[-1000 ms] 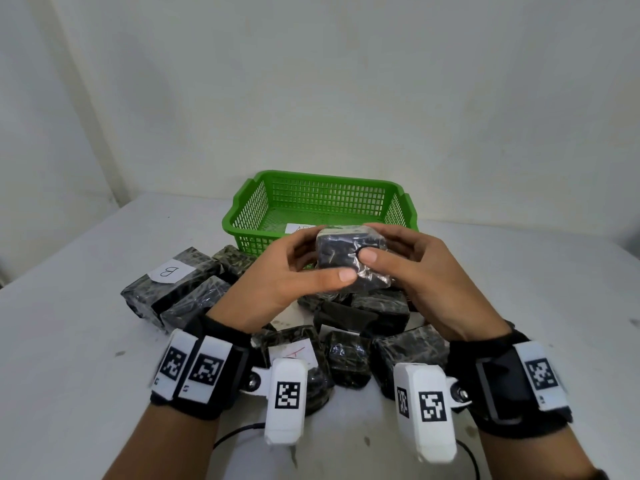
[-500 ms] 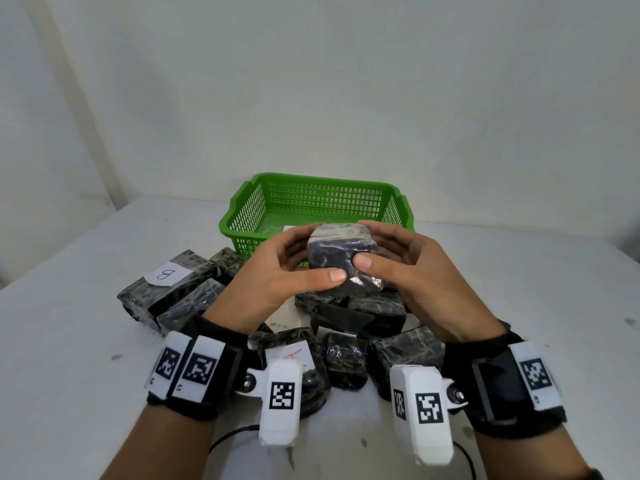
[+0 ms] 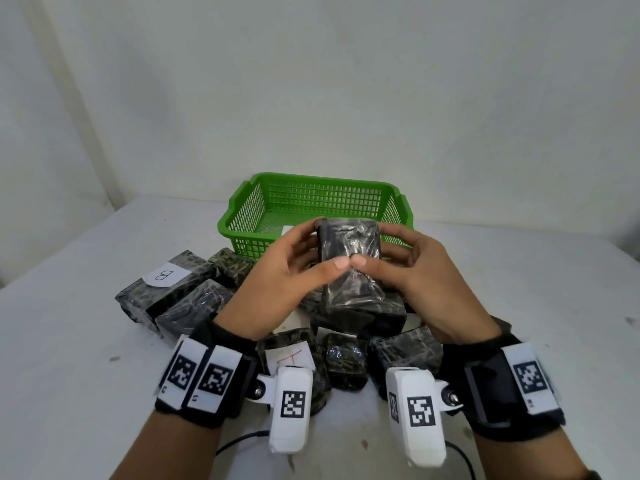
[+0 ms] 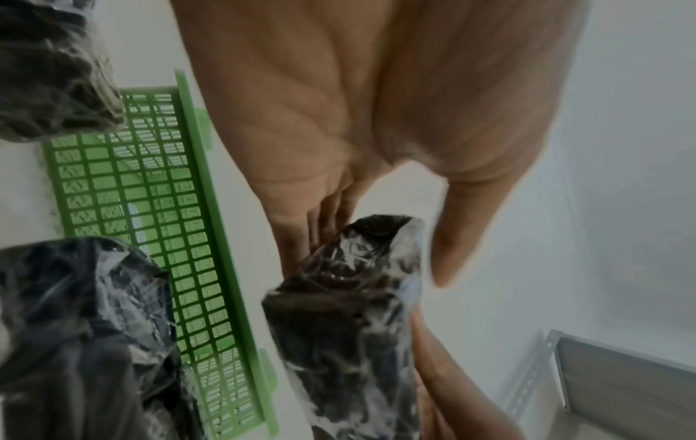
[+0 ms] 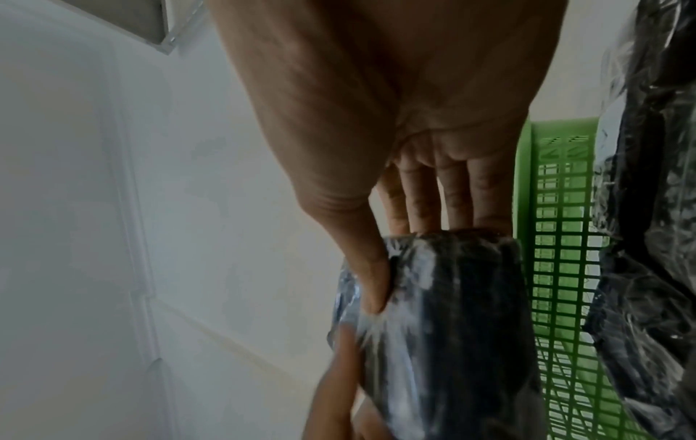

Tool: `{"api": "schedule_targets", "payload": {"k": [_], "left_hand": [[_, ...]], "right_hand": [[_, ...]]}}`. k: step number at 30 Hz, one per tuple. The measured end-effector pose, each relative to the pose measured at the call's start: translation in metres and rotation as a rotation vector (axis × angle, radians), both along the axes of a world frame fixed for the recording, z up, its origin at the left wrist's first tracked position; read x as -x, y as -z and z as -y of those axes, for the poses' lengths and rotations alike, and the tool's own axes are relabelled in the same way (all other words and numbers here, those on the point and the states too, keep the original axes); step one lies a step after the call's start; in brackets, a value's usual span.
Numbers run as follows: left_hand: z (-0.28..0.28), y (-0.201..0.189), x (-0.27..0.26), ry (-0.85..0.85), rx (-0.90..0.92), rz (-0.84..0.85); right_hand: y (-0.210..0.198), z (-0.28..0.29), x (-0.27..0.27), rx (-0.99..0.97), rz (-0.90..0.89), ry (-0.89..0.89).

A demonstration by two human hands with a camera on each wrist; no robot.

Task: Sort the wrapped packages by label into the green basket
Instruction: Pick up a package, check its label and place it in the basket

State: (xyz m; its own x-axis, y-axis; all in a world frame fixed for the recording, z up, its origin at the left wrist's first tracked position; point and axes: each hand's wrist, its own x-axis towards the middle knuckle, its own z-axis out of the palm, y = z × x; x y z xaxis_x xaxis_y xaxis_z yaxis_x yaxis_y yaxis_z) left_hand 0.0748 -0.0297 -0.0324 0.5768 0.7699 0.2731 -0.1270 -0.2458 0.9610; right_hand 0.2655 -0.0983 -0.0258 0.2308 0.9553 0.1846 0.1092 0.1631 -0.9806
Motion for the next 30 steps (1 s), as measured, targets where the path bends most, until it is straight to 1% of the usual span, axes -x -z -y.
{"api": "schedule_targets", "payload": {"k": [2, 4, 6, 9, 12, 14, 15, 17, 18, 21, 25, 27, 30], "left_hand": [[-0.002, 0.0, 0.0, -0.072, -0.028, 0.027], [-0.004, 0.002, 0.002, -0.088, -0.042, 0.068], [-0.006, 0.004, 0.003, -0.073, -0.09, 0.084], [-0.005, 0.005, 0.002, -0.037, -0.157, 0.075], [-0.004, 0.005, 0.004, 0.013, -0.165, 0.051], [-0.003, 0.003, 0.007, 0.06, -0.12, 0.01], [-0.003, 0.003, 0.007, 0.069, -0.064, 0.0], [-0.002, 0.002, 0.005, 0.041, 0.033, 0.013], [-0.004, 0.002, 0.004, 0.006, 0.046, 0.015], [-0.009, 0.004, 0.005, -0.037, 0.02, 0.02], [-0.009, 0.005, 0.005, -0.015, 0.026, 0.06], [-0.007, 0.005, 0.003, -0.007, 0.028, 0.047], [-0.01, 0.006, 0.004, -0.058, 0.035, 0.065]], "right_hand": [[0.0, 0.001, 0.002, -0.032, 0.024, -0.018], [0.0, 0.0, 0.001, -0.02, 0.009, -0.029], [-0.003, 0.002, 0.003, 0.036, -0.034, -0.046], [-0.004, 0.003, 0.003, 0.143, -0.041, -0.1], [-0.003, 0.003, 0.003, 0.123, -0.122, -0.121], [-0.003, 0.003, 0.001, 0.077, -0.171, -0.108], [-0.002, 0.002, 0.0, 0.059, -0.168, -0.091], [0.001, -0.001, -0.002, 0.035, -0.124, -0.054], [0.003, -0.003, -0.002, 0.028, -0.11, -0.05], [0.006, -0.005, -0.001, 0.025, -0.105, -0.07], [0.002, -0.003, 0.0, -0.044, -0.039, -0.049], [0.001, -0.001, -0.001, -0.074, -0.053, -0.035], [0.001, 0.0, -0.001, -0.052, -0.067, -0.096]]}}
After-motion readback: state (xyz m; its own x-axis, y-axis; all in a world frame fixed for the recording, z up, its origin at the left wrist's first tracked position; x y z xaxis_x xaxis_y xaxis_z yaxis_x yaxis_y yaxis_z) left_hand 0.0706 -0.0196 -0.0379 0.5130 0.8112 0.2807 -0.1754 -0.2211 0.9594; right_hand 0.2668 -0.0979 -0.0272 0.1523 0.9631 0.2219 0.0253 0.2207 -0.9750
